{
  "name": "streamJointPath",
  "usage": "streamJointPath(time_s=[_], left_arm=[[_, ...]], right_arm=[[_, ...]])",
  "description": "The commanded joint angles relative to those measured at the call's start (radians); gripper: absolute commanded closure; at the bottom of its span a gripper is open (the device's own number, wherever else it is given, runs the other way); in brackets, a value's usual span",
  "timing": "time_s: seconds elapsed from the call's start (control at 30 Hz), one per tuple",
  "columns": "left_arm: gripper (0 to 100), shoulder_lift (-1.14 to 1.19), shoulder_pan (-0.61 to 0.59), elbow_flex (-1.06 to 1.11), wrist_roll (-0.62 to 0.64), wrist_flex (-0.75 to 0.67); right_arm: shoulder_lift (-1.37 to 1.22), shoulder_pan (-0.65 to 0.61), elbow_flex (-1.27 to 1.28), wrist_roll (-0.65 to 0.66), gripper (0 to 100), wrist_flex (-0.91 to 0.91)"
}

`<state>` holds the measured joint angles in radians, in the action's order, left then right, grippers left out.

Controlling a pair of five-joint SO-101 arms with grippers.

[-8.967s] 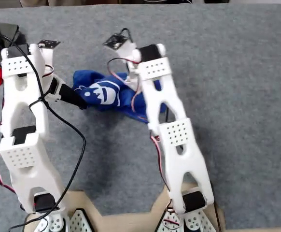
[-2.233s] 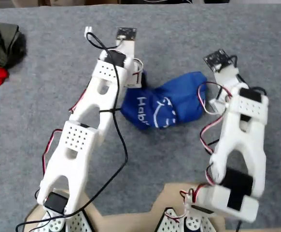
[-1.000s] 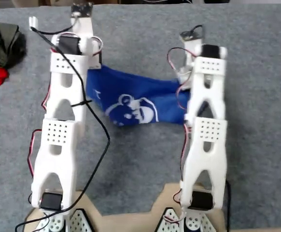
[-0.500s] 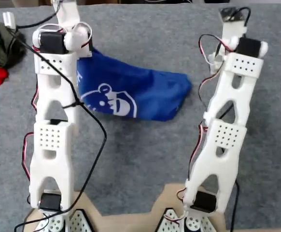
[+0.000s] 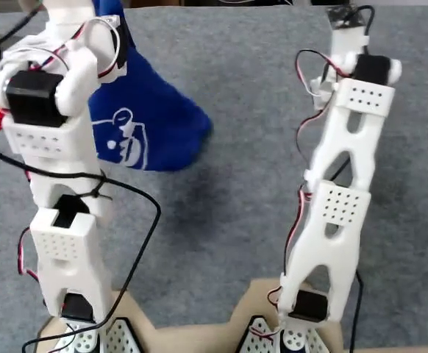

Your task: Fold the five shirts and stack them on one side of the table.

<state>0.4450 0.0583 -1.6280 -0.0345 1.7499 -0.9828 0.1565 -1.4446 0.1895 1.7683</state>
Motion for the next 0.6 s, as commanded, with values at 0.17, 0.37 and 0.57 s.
streamJointPath(time_s=[0.17,0.37,0.57], left_arm=[[98,-0.056,0.005,-0.038,-0.006,0.009],[98,-0.056,-0.006,-0.038,-0.008,0.009],[98,-0.056,-0.04,-0.009,-0.008,0.009]], right_arm=[[-0.016,-0.269,-0.044,0.005,87.2,0.014],[-0.03,-0.444,-0.041,0.002,81.7,-0.054],[-0.128,-0.579,-0.042,-0.13,76.1,-0.192]])
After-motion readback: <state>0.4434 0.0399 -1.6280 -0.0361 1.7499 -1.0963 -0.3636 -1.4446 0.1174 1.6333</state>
